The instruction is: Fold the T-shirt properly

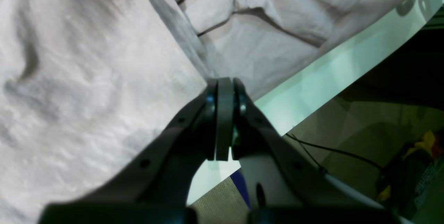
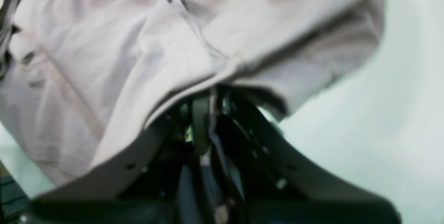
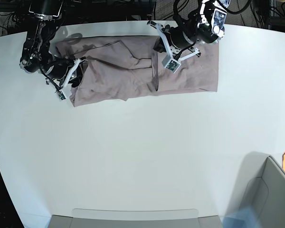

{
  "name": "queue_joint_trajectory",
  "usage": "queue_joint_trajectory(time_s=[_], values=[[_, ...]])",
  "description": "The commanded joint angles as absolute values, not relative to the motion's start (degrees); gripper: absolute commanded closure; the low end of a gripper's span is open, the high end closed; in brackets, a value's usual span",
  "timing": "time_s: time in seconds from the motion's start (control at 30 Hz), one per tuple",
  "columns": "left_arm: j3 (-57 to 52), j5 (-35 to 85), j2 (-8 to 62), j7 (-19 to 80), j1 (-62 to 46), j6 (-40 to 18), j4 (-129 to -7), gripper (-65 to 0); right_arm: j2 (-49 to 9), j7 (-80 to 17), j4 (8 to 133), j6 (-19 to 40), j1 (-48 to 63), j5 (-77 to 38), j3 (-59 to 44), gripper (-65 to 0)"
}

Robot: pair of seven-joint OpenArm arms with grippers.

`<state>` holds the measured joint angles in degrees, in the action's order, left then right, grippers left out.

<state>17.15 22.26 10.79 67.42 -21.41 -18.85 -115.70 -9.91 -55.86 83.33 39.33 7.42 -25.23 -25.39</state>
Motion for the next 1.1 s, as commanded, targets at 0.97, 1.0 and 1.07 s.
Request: queue_joint_trajectory(time_s=[0.97,1.0,1.07], values=[[16.7,22.9,12.3,66.6,-23.6,-18.9,-116.9,0.0,-1.2,-59.1,115.8,39.3,10.3,1.6,-12.4,0.0],[16.7,22.9,12.9,66.6,-24.1,-18.9,-116.9,0.0,-0.9,-59.1,115.8,39.3,10.2,2.2,-10.8,0.0],[16.7,22.9,13.8,66.6,-24.8,-18.9,-116.9,0.0,-0.3,-59.0,115.7,39.0,9.7,3.7,-7.0,0.0]])
